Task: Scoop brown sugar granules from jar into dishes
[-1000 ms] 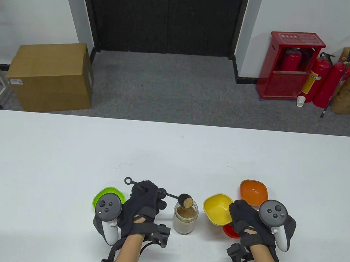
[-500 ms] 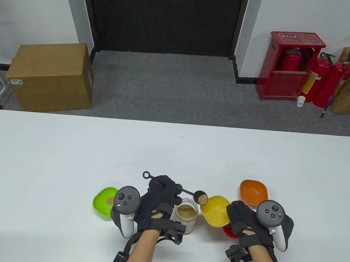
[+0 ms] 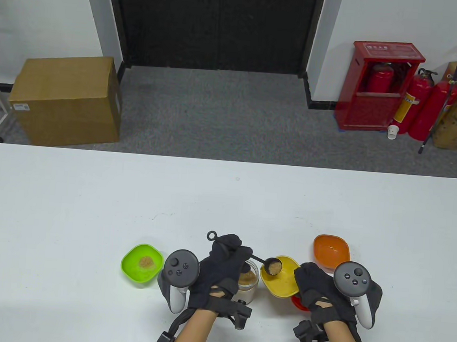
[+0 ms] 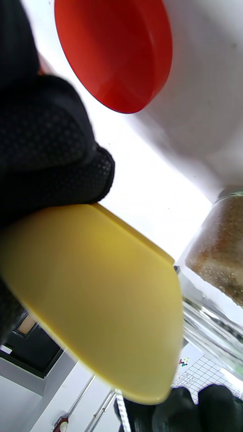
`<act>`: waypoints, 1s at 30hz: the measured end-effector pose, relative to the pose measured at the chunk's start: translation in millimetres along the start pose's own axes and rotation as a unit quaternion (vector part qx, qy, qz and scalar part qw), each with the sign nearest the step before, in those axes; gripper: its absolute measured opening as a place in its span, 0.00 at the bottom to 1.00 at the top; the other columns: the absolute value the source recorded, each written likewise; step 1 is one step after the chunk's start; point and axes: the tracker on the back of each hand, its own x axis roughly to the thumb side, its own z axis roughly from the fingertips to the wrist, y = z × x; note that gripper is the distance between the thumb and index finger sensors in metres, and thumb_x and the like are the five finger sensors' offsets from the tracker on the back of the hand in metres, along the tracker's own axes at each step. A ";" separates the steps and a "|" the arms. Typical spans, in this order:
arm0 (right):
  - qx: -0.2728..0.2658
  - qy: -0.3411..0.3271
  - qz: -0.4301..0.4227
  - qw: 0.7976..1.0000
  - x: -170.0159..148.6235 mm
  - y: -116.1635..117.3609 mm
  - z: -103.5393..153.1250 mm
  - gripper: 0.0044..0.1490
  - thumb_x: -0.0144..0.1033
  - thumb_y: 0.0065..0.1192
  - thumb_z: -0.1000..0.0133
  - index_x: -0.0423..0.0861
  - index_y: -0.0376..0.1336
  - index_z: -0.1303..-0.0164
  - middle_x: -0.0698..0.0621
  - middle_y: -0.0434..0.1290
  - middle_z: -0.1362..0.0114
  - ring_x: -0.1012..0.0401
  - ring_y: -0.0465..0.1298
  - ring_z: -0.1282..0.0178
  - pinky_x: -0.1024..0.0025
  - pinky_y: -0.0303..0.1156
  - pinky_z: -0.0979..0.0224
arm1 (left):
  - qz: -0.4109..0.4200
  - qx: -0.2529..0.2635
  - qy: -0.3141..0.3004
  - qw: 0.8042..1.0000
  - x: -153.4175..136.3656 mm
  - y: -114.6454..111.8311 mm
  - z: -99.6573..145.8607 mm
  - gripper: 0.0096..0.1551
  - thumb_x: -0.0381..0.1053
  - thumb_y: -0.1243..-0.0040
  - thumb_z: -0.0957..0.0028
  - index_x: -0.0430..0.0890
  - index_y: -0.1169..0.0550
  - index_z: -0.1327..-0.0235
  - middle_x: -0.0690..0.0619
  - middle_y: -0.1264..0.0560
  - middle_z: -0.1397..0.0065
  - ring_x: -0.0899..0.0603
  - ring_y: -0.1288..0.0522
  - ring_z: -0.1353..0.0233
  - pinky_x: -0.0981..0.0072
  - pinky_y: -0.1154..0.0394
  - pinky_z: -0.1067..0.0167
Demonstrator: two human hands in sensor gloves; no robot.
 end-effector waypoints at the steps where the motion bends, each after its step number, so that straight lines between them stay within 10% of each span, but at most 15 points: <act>1: 0.000 0.000 0.000 1.000 0.3 0.0 0.2 0.32 0.40 0.61 0.38 0.28 0.66 0.35 0.35 0.84 0.54 0.46 0.80 0.67 0.48 0.77 0.68 | -0.001 -0.002 -0.002 1.000 0.2 -0.5 0.2 0.29 0.54 0.36 0.41 0.43 0.32 0.34 0.51 0.16 0.40 0.48 0.11 0.52 0.52 0.18 0.52; 30: 0.004 0.005 -0.001 1.000 0.3 0.4 0.5 0.32 0.39 0.61 0.38 0.28 0.65 0.34 0.34 0.83 0.52 0.45 0.79 0.65 0.47 0.76 0.66 | -0.032 -0.100 -0.117 0.988 11.4 -1.0 5.7 0.24 0.47 0.33 0.45 0.53 0.25 0.35 0.48 0.18 0.33 0.45 0.13 0.48 0.45 0.21 0.46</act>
